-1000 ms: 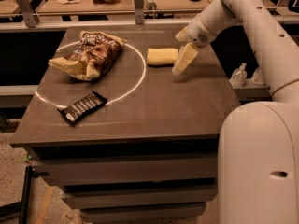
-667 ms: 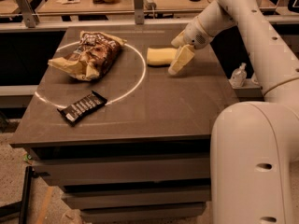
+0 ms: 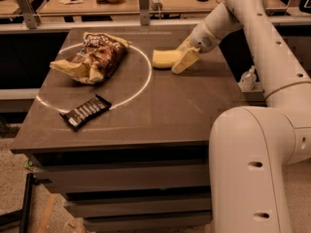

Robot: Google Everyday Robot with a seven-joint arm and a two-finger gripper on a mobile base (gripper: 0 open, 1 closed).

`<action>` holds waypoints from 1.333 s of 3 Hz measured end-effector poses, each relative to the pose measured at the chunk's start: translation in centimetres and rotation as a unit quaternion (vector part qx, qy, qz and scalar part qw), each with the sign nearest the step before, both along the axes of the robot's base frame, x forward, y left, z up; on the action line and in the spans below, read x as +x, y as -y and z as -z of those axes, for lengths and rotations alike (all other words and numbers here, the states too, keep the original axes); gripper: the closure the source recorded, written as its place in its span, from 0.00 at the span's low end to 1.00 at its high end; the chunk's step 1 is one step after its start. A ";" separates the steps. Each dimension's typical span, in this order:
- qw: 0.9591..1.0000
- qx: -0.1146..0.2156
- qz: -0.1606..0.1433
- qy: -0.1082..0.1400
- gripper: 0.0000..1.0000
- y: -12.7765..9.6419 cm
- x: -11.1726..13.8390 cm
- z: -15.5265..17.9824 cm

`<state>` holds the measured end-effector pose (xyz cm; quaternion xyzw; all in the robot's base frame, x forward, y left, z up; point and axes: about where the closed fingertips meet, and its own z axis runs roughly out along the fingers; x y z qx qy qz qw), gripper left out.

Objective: Move sponge near brown chip bag

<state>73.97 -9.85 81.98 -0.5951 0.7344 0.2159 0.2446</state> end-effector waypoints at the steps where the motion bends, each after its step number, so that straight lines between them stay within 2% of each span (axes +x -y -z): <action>1: 1.000 0.000 0.000 0.000 0.88 0.0 0.0 -0.5; 2: 1.000 0.000 0.000 0.000 1.00 0.0 0.0 -0.6; 3: 0.998 0.044 -0.018 0.039 1.00 -3.5 0.2 -3.8; 4: 0.993 0.084 -0.030 0.074 1.00 -7.3 -0.3 -7.0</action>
Offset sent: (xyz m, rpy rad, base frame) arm -0.0291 0.0629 0.0924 0.2324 -0.2192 0.0591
